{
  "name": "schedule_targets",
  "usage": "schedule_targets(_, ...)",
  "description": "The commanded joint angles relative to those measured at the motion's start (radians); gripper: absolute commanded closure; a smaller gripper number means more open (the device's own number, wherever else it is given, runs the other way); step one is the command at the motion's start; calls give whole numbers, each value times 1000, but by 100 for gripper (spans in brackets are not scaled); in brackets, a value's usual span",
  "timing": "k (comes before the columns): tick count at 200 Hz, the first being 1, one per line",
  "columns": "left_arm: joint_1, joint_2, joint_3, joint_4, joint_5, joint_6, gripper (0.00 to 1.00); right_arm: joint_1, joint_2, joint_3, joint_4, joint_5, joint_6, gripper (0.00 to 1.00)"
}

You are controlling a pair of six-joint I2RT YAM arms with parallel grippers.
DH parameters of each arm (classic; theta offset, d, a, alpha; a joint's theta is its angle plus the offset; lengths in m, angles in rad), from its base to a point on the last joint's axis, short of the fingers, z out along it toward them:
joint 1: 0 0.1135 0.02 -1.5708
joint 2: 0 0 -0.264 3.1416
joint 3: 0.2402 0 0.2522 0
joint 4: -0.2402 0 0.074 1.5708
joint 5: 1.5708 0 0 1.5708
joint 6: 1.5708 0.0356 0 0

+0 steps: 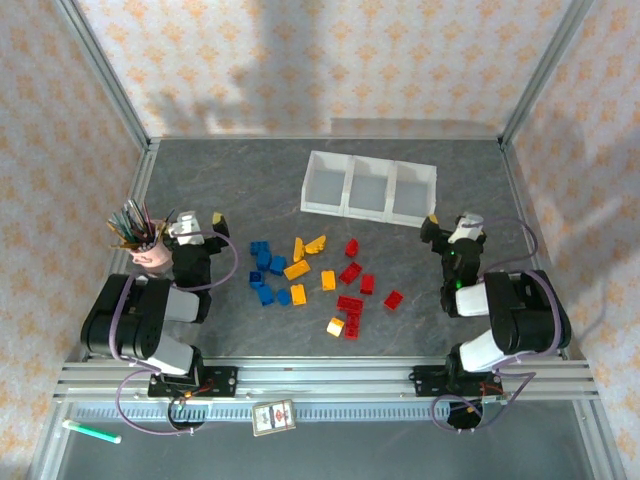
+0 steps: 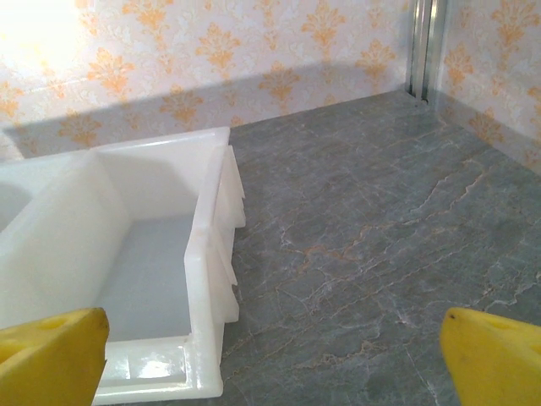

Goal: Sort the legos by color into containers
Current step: Pick up the lego from the center of the table.

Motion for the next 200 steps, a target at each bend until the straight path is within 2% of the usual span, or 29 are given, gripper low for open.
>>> schedule_targets(1, 4, -73, 15, -67, 34, 6, 0, 0, -69, 14, -34, 26, 4, 0)
schedule_targets(39, 4, -211, 48, -224, 38, -21, 0, -1, -220, 96, -306, 68, 83, 0)
schedule_targets(64, 4, -300, 90, -334, 80, -94, 0, -1, -324, 142, -489, 78, 266, 0)
schedule_targets(77, 4, -349, 104, -379, 93, -187, 0, 0, -374, 169, -617, 84, 373, 0)
schedule_targets(98, 4, -426, 104, -458, 53, -345, 0, -1, -427, 196, -765, 46, 469, 0)
schedule_targets(117, 4, -494, 59, -492, -48, -497, 0, -1, -452, 240, -892, 36, 487, 0)
schedule_targets(131, 5, -541, 48, -532, -57, -513, 0, -1, -463, 268, -958, 34, 486, 0)
schedule_targets(148, 5, -584, 105, -727, -76, -548, 0, 1, -464, 301, -1023, -9, 495, 1)
schedule_targets(165, 5, -602, 129, -805, 17, -559, 0, 23, -452, 333, -1072, -65, 488, 0)
schedule_targets(200, 0, -665, 150, -965, 173, -612, 1, 122, -400, 411, -1195, -89, 470, 0)
